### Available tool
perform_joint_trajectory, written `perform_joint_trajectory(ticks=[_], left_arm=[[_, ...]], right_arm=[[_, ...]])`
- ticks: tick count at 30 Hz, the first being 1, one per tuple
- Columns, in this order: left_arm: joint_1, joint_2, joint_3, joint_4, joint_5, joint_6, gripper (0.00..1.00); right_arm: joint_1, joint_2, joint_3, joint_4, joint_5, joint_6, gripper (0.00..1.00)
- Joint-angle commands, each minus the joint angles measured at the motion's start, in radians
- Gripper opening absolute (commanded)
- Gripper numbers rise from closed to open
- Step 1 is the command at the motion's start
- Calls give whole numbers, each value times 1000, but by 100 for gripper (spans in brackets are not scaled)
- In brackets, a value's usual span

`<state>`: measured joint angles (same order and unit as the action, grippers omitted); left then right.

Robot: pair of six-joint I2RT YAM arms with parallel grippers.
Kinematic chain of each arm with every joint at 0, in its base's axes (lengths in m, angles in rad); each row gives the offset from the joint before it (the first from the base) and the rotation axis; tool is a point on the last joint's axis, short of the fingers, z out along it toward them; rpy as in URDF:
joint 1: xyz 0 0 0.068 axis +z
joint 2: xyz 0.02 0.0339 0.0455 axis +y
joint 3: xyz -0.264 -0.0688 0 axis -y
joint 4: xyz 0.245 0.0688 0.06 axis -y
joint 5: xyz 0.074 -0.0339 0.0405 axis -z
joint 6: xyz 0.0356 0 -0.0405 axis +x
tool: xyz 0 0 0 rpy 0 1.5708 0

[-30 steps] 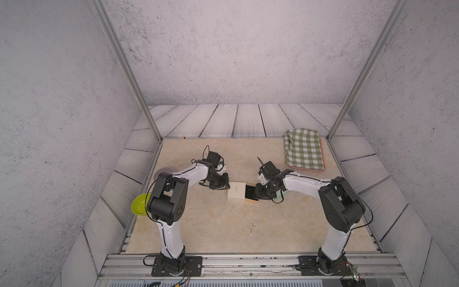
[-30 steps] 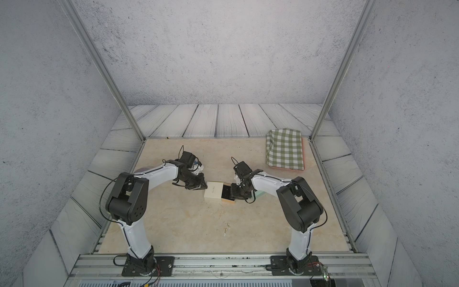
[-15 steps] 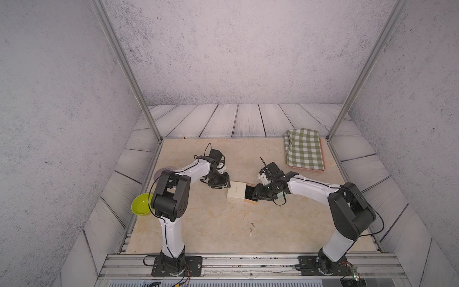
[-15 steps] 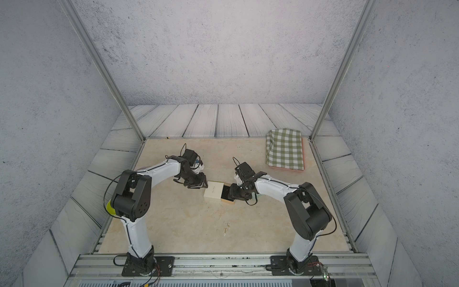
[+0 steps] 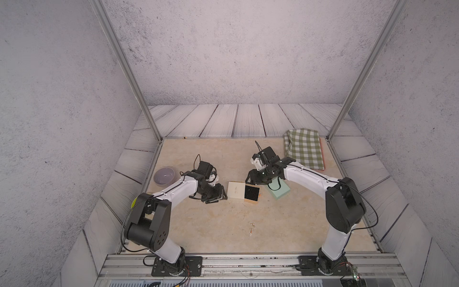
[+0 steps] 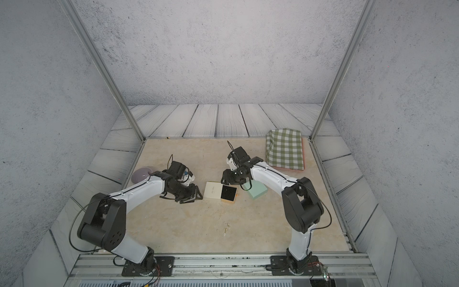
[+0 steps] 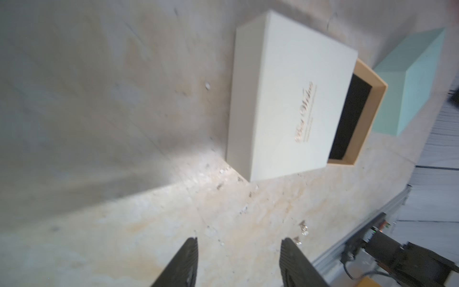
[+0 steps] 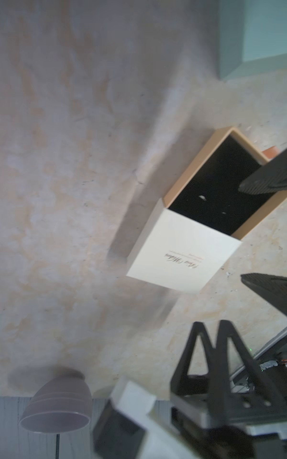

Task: Place the earrings into the drawer-style jewelry box
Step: Open the drawer in the jewelry box, then adjust the jewelry box at the center of the board.

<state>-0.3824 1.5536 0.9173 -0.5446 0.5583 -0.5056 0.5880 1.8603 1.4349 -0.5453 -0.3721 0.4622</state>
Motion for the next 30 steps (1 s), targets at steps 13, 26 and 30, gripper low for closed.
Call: perform_joint_trajectory(ticks=[13,26,30], left_arm=[[-69,146,7,296,176,-180,54],[-46,258,152,209,146,-84,53],[-30,290,183,191,143,-64,53]], right_arm=[[-67,115,-30,-32,-117,-63,55],[-67,38,-153,36,-191,-24,55],[-66,23,-180,55,-193,-12,55]])
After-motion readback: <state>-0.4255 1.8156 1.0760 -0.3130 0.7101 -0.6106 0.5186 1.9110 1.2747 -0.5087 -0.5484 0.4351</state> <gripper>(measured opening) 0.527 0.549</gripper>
